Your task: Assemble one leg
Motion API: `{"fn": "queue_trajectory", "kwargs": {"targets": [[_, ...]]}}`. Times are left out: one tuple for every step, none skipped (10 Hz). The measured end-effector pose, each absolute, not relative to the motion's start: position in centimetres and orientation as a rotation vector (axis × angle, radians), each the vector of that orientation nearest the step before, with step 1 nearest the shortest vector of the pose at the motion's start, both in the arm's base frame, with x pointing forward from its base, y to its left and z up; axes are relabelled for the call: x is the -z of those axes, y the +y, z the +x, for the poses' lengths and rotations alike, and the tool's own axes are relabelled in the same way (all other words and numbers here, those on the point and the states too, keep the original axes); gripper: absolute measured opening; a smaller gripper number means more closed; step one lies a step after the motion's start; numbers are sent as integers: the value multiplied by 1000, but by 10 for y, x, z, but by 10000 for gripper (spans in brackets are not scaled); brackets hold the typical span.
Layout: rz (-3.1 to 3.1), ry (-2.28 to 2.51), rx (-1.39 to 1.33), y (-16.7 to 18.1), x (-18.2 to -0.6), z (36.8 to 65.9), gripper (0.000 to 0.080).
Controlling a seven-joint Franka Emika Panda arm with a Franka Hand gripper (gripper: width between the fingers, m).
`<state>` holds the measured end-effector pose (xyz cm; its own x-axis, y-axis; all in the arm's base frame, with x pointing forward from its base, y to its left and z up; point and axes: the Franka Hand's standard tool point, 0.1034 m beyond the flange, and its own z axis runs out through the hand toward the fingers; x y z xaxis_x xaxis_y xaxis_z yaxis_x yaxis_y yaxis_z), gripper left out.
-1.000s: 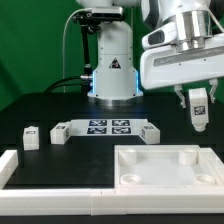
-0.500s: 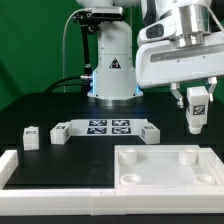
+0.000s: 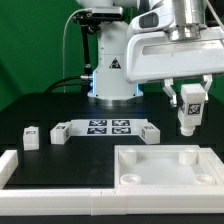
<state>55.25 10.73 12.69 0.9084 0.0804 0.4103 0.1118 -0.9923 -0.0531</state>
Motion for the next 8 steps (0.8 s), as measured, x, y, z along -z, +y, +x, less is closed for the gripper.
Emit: {"fn": "queue_trajectory", "kwargs": {"targets": [[-2986, -147, 704, 105, -128, 554, 290], [-2989, -148, 691, 105, -125, 552, 290], [-2980, -173, 768, 101, -129, 558, 290], [-2953, -189, 968, 89, -127, 568, 290], [-2967, -180, 953, 84, -104, 565, 290], [-2989, -177, 855, 86, -92, 569, 290], [-2972, -176, 892, 89, -103, 586, 290], [-2970, -175, 897, 91, -101, 591, 290]]}}
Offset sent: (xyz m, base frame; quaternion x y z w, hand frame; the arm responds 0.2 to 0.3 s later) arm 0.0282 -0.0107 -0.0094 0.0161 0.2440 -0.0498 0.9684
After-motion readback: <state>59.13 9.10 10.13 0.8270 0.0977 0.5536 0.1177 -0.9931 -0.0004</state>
